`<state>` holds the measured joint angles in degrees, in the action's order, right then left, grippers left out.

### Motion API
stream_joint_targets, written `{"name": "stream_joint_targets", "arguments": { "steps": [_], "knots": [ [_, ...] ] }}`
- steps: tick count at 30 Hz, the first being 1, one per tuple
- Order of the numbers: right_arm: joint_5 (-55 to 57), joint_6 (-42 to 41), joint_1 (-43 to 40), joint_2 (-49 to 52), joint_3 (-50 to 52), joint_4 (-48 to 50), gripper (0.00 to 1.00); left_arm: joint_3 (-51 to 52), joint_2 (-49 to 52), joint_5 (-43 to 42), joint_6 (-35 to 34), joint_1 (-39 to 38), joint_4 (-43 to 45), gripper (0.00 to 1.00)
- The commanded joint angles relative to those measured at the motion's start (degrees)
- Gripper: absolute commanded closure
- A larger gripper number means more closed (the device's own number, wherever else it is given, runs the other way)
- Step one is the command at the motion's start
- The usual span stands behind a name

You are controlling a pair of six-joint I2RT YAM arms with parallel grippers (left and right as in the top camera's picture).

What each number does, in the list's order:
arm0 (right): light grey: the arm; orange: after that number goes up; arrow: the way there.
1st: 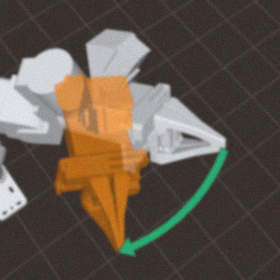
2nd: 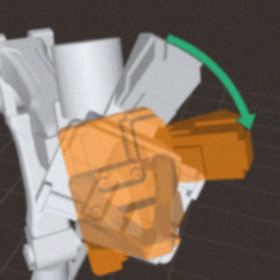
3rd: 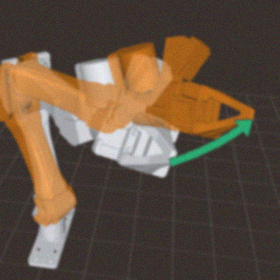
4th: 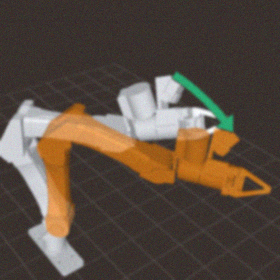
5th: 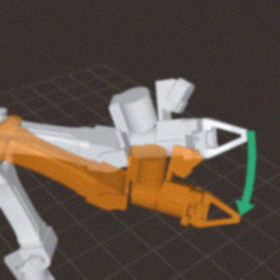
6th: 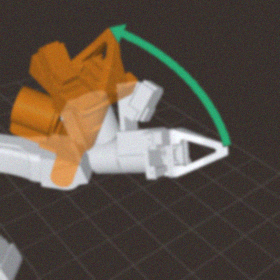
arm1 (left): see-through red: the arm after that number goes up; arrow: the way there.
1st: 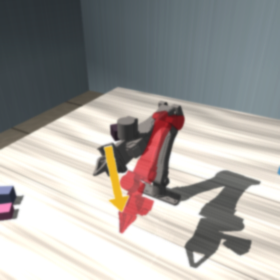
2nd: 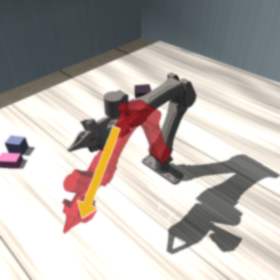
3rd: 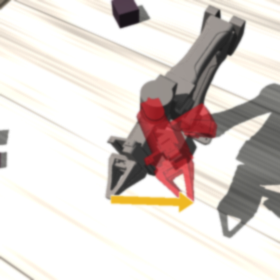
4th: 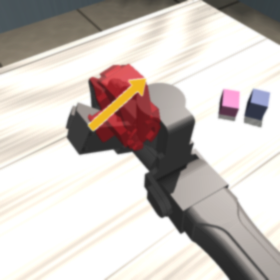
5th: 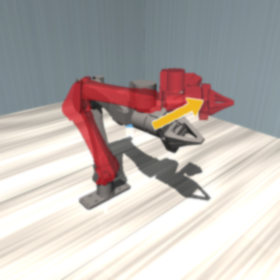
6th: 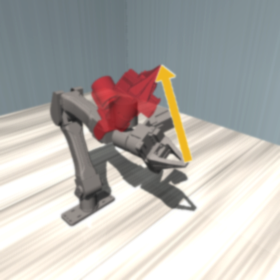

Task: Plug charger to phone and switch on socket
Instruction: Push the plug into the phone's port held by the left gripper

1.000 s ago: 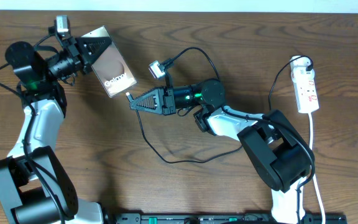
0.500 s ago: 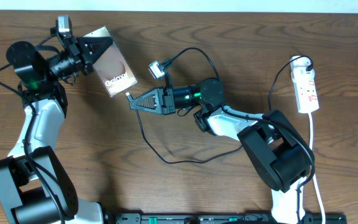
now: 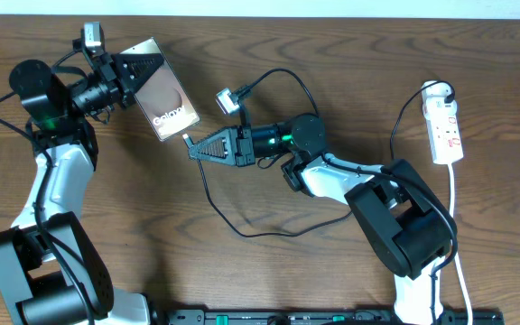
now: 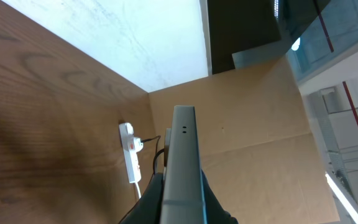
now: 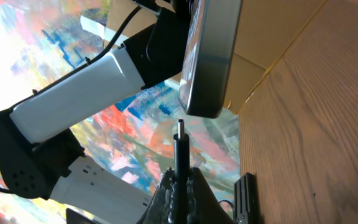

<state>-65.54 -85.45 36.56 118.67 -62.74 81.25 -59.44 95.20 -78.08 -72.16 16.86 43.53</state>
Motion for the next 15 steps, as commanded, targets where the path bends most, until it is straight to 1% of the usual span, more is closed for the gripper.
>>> {"name": "stream_joint_targets", "arguments": {
  "steps": [1, 15],
  "knots": [
    [0.52, -0.22, -0.35, 0.13, -0.48, 0.37, 0.99, -0.24, -0.81, -0.98, 0.33, 0.02, 0.5, 0.93],
    [0.52, -0.22, -0.35, 0.13, -0.48, 0.33, 0.99, -0.24, -0.81, -2.08, 0.28, 0.02, 0.48, 0.93]
  ]
}}
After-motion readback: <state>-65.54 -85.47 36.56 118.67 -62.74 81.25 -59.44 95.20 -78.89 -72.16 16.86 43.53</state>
